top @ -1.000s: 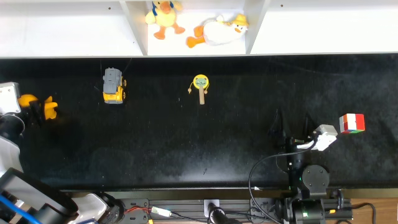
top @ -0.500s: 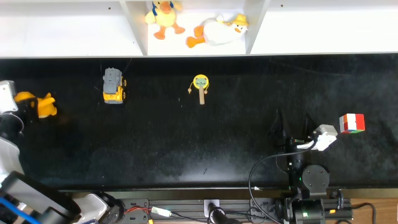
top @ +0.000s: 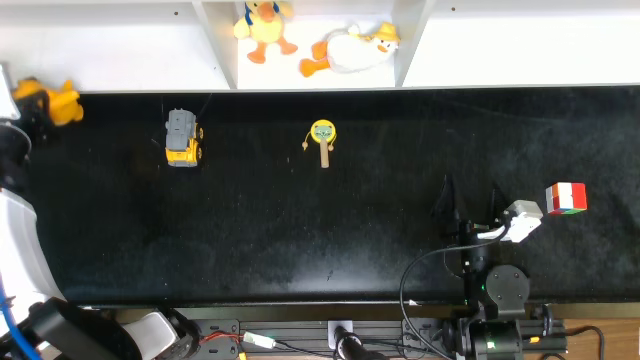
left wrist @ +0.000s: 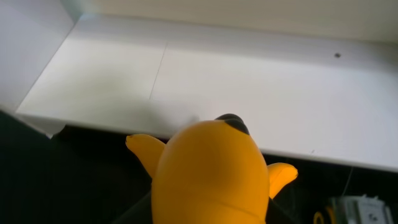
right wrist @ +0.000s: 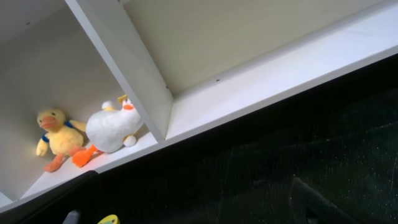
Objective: Store Toys
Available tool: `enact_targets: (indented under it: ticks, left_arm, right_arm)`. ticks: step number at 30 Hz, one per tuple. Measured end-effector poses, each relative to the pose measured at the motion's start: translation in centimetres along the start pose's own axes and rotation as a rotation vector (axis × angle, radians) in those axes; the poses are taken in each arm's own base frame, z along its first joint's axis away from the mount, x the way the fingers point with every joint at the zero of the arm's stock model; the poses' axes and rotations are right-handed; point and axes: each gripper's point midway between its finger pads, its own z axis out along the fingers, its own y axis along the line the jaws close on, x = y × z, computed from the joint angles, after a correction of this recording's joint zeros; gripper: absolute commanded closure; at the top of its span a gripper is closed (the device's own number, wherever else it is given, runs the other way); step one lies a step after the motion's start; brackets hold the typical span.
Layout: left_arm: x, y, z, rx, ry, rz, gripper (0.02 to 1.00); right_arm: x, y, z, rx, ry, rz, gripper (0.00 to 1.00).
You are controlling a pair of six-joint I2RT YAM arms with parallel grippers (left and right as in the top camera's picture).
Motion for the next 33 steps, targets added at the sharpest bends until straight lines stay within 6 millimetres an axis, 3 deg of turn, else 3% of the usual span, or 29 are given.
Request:
enact_targets:
  ticks: [5, 15, 24, 33]
  left_arm:
    - [-1.9, 0.0, 1.2, -0.001, -0.029, 0.012, 0.836]
    - [-1.4, -1.8, 5.3, 0.055, -0.029, 0.031, 0.829]
    - [-1.6, -3.1, 6.9, 0.083, -0.045, 0.055, 0.84]
    - [-1.8, -2.4, 7.6, 0.053, -0.058, 0.048, 0.853]
  right_arm:
    - [0.0, 0.0, 0.0, 0.0, 0.0, 0.001, 0.005]
    - [0.0, 0.0, 0.0, 0.0, 0.0, 0.0, 0.005]
    - [0.0, 0.0, 0.0, 0.0, 0.0, 0.001, 0.005]
    - [0.0, 0.0, 0.0, 0.0, 0.0, 0.0, 0.005]
